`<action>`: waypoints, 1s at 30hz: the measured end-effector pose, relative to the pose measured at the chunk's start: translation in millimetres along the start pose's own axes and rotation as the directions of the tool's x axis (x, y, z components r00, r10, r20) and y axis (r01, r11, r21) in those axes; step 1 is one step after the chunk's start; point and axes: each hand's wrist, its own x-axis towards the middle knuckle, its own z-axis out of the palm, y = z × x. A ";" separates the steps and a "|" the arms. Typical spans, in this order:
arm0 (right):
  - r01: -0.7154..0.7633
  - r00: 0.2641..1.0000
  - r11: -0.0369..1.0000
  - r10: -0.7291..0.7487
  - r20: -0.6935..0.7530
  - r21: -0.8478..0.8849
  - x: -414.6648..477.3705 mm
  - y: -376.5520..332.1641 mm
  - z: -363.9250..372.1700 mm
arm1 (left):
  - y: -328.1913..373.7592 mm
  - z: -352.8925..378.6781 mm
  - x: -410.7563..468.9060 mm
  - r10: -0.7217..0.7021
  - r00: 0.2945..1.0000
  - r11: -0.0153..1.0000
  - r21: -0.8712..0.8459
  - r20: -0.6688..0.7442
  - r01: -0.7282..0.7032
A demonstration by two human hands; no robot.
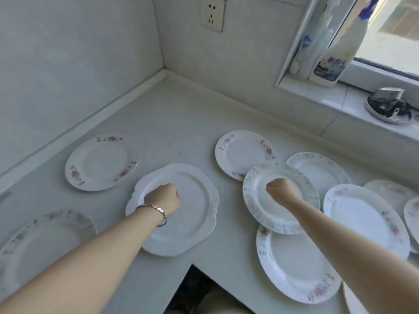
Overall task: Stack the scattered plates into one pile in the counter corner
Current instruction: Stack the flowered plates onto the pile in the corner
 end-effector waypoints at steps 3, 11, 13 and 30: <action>-0.068 0.986 0.983 0.041 -0.159 -0.169 24.0 26.5 -23.2 | 12.3 8.0 9.8 -0.055 0.998 0.998 0.019 0.029 0.055; -0.330 0.939 0.937 0.314 -0.137 -0.113 57.4 71.2 -46.6 | 26.3 30.1 19.6 -0.113 0.993 0.993 -0.028 0.027 0.114; -0.309 0.945 0.949 0.300 -0.131 -0.057 59.8 75.5 -46.3 | 27.2 32.8 21.2 -0.124 0.991 0.984 -0.122 0.039 0.128; -0.054 0.975 0.881 0.148 -0.164 0.469 -18.2 13.0 -62.0 | -44.5 22.9 -3.8 -0.229 0.973 0.878 -0.437 -0.025 0.195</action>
